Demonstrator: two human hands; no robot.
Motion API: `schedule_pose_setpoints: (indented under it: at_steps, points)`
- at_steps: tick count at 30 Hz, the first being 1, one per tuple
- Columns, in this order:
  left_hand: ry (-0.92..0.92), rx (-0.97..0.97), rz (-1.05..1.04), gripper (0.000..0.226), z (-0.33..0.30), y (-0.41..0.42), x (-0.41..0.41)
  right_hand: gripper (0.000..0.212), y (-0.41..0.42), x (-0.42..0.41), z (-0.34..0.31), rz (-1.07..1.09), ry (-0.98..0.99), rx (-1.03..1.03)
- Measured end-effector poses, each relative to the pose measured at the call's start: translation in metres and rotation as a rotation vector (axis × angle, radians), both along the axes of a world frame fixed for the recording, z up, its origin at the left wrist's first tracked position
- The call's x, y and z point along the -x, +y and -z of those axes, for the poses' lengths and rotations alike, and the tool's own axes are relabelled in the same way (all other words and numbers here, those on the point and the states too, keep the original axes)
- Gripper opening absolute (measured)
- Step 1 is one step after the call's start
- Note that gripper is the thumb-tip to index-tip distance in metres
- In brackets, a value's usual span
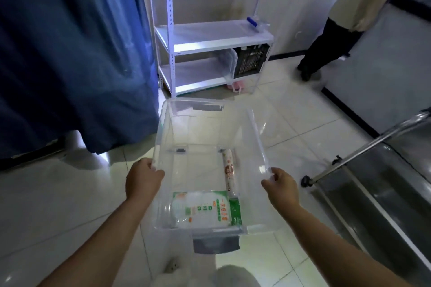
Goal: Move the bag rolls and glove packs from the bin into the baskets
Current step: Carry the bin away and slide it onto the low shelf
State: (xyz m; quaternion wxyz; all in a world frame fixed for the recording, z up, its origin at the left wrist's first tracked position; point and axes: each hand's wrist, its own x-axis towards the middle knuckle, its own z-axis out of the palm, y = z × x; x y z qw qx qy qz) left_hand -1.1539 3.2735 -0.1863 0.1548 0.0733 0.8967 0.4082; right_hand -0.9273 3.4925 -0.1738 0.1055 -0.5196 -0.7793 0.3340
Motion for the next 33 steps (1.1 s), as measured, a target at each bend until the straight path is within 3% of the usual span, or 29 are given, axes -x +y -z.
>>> schedule_pose_setpoints:
  at_steps: [4,9,13,28,33]
  points:
    - [-0.022,0.005,0.046,0.015,0.006,0.078,0.059,0.037,0.069,0.047,0.0,0.066,0.019,0.027]
    - [-0.019,0.008,0.044,0.024,0.029,0.182,0.118,0.029,0.175,0.108,0.023,0.068,0.033,0.029]
    - [-0.056,0.037,-0.007,0.019,0.039,0.267,0.163,0.043,0.275,0.166,0.037,0.037,0.017,0.104]
    - [-0.171,0.129,-0.116,0.026,0.079,0.443,0.342,0.04,0.493,0.39,0.071,-0.131,-0.135,0.146]
    - [-0.268,0.169,-0.112,0.009,0.115,0.489,0.421,0.037,0.541,0.472,0.108,-0.14,-0.185,0.158]
